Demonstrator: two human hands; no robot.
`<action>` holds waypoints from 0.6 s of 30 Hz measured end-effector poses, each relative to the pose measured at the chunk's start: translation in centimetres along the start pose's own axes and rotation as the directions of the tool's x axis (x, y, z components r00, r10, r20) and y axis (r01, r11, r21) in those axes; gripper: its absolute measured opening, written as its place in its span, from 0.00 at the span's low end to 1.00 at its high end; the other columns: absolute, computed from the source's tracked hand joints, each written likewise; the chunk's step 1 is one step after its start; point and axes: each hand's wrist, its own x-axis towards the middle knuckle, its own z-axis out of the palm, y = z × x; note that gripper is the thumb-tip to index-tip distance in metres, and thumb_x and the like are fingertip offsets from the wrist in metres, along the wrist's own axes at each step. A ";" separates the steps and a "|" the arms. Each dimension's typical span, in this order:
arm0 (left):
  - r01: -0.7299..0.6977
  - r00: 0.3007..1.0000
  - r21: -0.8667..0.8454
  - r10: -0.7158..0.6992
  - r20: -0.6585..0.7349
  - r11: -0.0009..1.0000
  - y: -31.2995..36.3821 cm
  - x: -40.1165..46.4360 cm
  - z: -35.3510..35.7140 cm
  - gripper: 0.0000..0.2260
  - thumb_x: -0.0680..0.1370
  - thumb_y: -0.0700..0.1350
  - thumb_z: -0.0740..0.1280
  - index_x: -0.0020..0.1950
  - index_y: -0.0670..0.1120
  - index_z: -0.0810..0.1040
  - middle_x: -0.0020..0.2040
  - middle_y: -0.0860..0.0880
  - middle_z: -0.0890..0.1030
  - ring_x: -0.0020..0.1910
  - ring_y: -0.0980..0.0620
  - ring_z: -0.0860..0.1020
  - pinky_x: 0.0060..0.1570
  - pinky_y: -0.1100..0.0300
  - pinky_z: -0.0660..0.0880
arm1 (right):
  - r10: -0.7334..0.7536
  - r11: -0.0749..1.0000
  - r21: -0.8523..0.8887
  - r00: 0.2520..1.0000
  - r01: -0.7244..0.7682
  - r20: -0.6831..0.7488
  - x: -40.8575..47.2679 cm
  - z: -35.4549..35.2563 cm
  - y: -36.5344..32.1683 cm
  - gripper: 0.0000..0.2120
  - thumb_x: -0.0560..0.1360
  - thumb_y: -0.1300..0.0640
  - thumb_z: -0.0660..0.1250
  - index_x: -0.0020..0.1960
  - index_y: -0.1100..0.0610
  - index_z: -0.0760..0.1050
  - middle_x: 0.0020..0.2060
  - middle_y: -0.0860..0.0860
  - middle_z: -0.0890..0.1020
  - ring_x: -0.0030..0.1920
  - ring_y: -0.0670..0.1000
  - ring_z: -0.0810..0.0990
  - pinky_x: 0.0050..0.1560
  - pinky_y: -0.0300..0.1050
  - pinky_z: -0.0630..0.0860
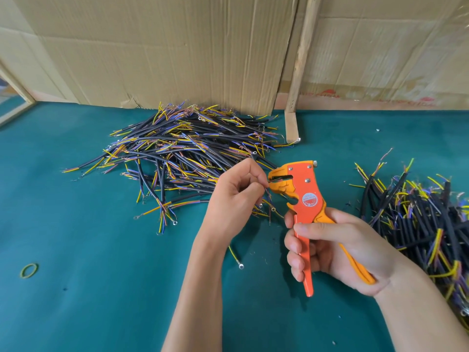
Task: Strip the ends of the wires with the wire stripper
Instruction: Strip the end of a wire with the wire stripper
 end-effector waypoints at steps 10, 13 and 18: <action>0.002 1.000 -0.012 -0.002 -0.002 1.000 0.4 -0.1 0.1 0.07 0.71 0.34 0.60 0.40 0.44 0.75 0.28 0.48 0.73 0.24 0.60 0.65 0.27 0.71 0.62 | 0.002 1.000 -0.008 1.000 -0.002 0.001 0.2 0.1 0.1 0.10 0.71 0.60 0.75 0.50 0.59 0.78 0.37 0.61 0.74 0.33 0.61 0.75 0.36 0.56 0.77; 0.001 1.000 -0.038 -0.001 -0.003 0.999 0.4 -0.1 0.1 0.07 0.71 0.34 0.60 0.40 0.44 0.75 0.28 0.49 0.73 0.24 0.60 0.65 0.27 0.71 0.62 | 0.004 1.000 -0.012 1.000 -0.004 0.003 0.2 0.2 0.1 0.09 0.71 0.60 0.75 0.49 0.59 0.77 0.37 0.61 0.73 0.33 0.60 0.75 0.35 0.55 0.77; 0.001 1.000 -0.034 -0.002 -0.003 0.999 0.4 0.0 0.0 0.08 0.71 0.34 0.60 0.40 0.45 0.74 0.28 0.49 0.73 0.24 0.60 0.66 0.27 0.71 0.62 | -0.001 1.000 -0.007 1.000 0.001 -0.021 0.2 0.4 0.2 0.07 0.73 0.61 0.72 0.48 0.59 0.76 0.35 0.60 0.72 0.31 0.59 0.73 0.33 0.53 0.76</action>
